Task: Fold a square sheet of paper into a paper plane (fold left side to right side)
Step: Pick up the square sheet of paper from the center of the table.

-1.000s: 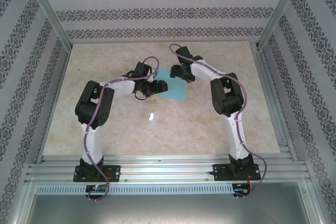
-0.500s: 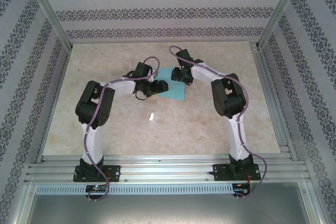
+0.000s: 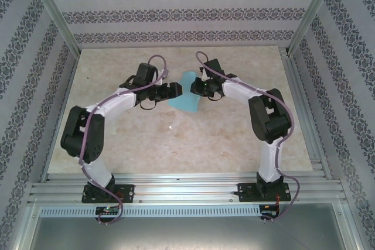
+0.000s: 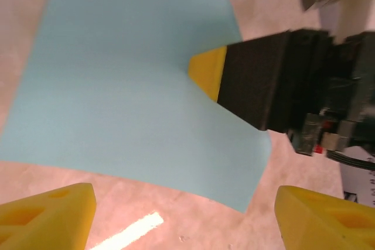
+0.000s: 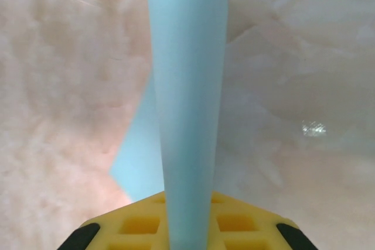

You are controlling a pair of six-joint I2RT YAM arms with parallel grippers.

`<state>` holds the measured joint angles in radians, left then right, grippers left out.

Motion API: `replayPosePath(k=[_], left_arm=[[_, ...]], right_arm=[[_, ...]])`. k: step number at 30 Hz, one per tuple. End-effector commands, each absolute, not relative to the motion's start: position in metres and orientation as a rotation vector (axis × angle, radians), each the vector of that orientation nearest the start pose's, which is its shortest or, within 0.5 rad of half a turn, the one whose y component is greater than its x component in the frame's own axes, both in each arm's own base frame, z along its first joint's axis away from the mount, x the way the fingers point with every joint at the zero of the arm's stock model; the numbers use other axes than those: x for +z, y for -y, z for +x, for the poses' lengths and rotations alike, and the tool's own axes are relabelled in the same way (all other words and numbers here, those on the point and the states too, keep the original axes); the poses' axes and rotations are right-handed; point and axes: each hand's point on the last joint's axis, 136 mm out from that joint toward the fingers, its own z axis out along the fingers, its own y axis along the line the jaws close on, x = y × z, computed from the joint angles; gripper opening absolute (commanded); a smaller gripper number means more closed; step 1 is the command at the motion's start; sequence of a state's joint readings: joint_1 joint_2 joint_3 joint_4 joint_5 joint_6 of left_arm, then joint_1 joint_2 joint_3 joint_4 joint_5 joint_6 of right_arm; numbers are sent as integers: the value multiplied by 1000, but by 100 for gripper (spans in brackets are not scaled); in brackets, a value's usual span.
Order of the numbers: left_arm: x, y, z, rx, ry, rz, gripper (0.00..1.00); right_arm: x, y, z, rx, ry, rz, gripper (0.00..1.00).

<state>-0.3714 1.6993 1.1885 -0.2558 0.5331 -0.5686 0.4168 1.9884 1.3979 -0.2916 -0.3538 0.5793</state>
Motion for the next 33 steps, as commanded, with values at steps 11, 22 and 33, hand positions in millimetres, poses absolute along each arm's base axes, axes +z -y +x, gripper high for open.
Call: replayPosePath(k=[11,22,33], left_arm=[[307,188,326,-1404,-2006,185,98],[373,212,281,-1593,-1792,428,99],[393,230,258,-1586,-1762,559,15]], right_arm=[[301,-245,362,1504,-1940,-203,15],[406,-261,287,1760,-1674,-474,15],[408,-270,284,1780,-1680,-489,18]])
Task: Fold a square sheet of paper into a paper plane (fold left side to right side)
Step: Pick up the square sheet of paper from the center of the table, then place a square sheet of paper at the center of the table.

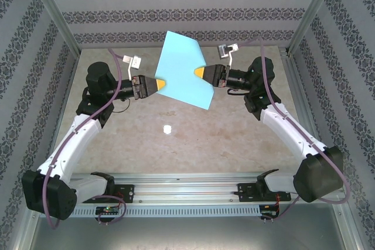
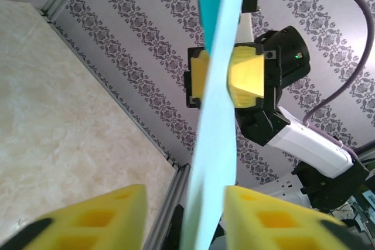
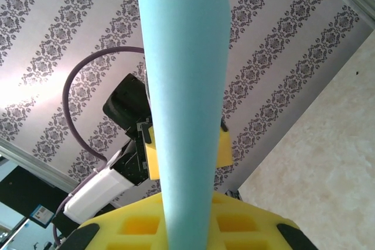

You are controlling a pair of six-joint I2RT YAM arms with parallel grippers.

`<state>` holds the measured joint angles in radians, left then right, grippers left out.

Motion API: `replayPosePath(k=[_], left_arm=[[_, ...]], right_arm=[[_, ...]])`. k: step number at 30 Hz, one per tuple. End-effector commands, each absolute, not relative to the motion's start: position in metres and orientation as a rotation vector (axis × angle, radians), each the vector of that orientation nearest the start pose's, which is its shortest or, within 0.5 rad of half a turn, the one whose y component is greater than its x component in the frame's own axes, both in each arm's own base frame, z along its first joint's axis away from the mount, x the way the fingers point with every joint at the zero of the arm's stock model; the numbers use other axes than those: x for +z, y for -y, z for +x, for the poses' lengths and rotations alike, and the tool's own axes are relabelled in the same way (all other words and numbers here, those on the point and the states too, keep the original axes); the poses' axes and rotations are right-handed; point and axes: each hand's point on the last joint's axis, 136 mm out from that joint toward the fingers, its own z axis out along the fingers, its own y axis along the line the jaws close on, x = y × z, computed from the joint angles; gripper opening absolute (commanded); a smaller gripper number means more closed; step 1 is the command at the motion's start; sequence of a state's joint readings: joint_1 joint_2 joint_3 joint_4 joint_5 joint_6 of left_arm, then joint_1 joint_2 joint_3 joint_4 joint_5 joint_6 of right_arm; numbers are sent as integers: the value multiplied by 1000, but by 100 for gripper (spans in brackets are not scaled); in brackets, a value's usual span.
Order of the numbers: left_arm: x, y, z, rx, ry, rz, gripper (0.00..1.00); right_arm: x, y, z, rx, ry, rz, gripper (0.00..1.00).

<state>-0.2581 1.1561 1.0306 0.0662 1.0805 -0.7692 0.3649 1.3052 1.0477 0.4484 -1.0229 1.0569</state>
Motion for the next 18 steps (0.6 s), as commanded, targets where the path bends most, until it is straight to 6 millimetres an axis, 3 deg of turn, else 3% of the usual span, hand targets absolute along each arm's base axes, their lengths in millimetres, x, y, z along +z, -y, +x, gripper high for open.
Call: replayPosePath(k=[1,2,5,9,12,18], left_arm=[[391,230,259,-1579,-1772,545,5],[386,229,263,-1569,-1796,521,0],[361,226,273,-1524,-1918,423,0],[302,224,285,-1492,-2080,278,0],[248,225,287,-1446,-2206,191,0],[149,224,291,-1160,-2443,94,0]], right_arm=[[403,-270,286,1761,-1701,-476,19],[397,-268,290,1731,-1728,-455,24],[371,-249,308,1559,-1843,-328,39],[314,-196,336,1242,-2053,-30,57],[284,-170,341,1137,-2126,109,64],[201,-133,335,828,-2378,332,66]])
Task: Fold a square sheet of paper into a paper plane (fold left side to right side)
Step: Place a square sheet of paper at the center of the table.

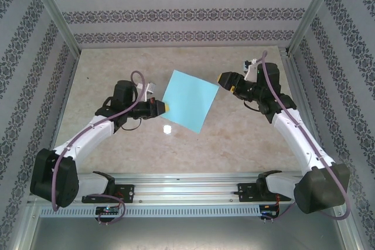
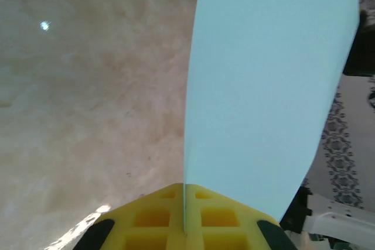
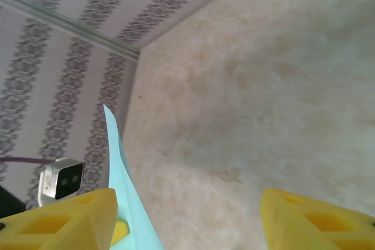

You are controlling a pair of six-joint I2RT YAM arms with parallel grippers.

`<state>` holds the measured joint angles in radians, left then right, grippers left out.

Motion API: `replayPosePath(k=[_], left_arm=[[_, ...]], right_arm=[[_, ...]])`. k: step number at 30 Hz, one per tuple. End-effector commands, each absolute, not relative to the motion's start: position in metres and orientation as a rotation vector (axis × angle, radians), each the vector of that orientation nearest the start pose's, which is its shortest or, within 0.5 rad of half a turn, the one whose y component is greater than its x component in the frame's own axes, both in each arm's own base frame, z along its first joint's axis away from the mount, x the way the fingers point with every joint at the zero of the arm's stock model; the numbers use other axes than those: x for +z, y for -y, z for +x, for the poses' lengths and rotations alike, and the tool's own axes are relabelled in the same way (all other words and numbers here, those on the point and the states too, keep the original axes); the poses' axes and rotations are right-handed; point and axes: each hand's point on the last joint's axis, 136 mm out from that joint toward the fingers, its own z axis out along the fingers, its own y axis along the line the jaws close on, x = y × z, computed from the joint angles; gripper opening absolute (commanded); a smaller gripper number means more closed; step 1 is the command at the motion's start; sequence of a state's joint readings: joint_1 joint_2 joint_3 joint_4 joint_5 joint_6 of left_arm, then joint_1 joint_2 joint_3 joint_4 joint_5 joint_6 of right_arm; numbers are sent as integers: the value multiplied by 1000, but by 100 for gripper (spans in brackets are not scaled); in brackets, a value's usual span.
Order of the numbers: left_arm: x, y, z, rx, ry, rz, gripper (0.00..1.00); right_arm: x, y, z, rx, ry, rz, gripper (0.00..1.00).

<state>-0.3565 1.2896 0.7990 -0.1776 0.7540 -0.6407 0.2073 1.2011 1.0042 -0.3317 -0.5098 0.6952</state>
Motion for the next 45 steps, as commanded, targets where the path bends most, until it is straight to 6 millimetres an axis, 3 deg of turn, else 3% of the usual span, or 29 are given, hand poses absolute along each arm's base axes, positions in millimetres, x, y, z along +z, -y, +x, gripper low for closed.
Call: replayPosePath(k=[1,5,9,12,16,23,31,37,45], left_arm=[[134,223,292,-1112,-2478,68,0],[104,227,292,-937,-2543,72,0],[94,229,290,-692,-2561,209,0],[94,229,288,-559,-2550,305,0],[92,228,285,-431,-2537,381,0],[91,241,280,-371,-2520,477,0],[92,249,280,-310,-2506,522,0],[93,250,280,-293,-2502,533,0],[89,248,279,-277,-2512,533,0]], right_arm=[[189,-130,334,810,-2400,368,65],[161,-131,327,793,-2446,481,61],[143,-142,324,881,-2464,693,60],[137,-159,323,974,-2476,875,59],[145,-188,328,1053,-2471,977,60],[165,-244,356,1037,-2568,863,60],[148,-312,378,1083,-2700,737,55],[127,-332,380,1004,-2794,672,52],[117,-334,376,903,-2862,582,39]])
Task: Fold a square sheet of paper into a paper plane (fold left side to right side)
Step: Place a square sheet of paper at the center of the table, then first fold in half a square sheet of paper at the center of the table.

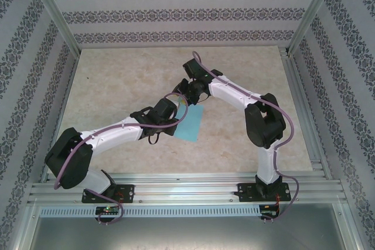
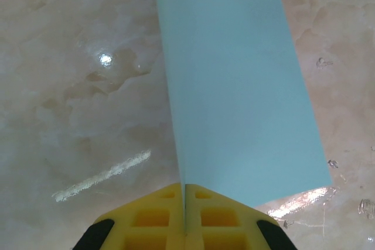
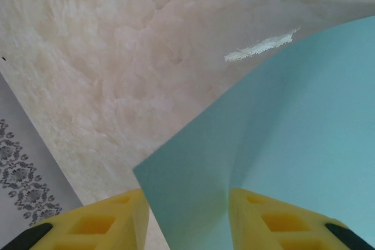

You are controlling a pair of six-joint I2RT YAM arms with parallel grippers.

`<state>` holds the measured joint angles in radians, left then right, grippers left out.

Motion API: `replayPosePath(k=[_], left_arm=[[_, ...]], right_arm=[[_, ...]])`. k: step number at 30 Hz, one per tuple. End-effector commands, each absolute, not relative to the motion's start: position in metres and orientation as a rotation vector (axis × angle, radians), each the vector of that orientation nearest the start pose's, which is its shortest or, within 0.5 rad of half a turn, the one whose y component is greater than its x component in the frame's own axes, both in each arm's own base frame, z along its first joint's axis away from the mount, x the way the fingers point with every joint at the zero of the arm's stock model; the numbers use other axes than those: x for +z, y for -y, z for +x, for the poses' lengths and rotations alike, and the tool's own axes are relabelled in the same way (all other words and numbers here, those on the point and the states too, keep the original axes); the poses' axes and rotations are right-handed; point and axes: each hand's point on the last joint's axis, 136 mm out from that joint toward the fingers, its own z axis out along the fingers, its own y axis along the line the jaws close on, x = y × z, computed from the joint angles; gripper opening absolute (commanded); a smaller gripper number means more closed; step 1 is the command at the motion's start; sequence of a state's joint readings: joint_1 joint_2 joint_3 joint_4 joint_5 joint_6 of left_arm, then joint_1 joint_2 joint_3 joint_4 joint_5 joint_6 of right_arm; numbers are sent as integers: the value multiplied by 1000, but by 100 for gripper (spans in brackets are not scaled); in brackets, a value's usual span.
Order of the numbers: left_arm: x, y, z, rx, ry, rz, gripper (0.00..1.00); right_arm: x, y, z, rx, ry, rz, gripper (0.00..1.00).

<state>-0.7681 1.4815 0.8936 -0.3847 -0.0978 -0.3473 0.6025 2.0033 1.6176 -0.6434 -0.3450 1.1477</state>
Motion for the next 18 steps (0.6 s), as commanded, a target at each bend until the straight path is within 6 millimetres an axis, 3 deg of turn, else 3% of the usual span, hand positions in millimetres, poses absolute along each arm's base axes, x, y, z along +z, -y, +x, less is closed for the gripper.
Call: replayPosePath(k=[1,8,9,11,15,18], left_arm=[[89,248,279,-277,-2512,532,0],[91,247,278,-272,-2513,541,1],[93,249,277,-290,-2510,544,8],[105,254,272,-350,-2491,560,31],[151,255,257,-524,-2388,554,69],[184,242,249,-682,-2320,470,82]], right_arm=[[117,-335,375,900,-2867,575,36],[122,-337,374,894,-2878,513,10],[122,-338,374,902,-2879,492,7],[125,-340,374,917,-2879,435,1],[124,-349,367,1022,-2891,268,0],[120,-353,362,1099,-2885,129,0]])
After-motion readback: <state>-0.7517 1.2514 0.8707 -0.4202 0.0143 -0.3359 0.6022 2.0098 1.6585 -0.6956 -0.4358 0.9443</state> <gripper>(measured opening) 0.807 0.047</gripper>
